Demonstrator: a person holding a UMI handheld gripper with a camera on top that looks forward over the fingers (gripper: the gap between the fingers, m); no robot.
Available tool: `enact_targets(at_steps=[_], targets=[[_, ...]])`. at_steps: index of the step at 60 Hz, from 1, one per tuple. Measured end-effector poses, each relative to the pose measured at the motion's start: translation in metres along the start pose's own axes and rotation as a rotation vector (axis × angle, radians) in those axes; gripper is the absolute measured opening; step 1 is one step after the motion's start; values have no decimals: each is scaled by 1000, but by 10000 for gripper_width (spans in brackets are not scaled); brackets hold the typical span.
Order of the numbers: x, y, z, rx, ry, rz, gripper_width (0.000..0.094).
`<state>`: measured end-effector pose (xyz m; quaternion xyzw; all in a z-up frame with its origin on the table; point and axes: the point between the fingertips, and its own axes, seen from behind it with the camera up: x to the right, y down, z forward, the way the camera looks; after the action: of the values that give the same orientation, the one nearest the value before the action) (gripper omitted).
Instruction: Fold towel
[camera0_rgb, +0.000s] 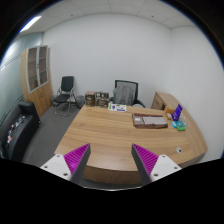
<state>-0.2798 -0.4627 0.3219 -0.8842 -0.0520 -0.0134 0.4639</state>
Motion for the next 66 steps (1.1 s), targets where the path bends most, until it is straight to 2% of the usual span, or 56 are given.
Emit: enact_targets(at_steps=[19, 32, 43, 51, 66], targets=[[34, 39, 38, -86, 17, 41, 858], [97, 66, 112, -134, 46, 27, 857], [155, 43, 222, -87, 55, 4, 861], [178, 14, 324, -64, 25, 7, 860], [206, -13, 512, -79, 7, -27, 862]])
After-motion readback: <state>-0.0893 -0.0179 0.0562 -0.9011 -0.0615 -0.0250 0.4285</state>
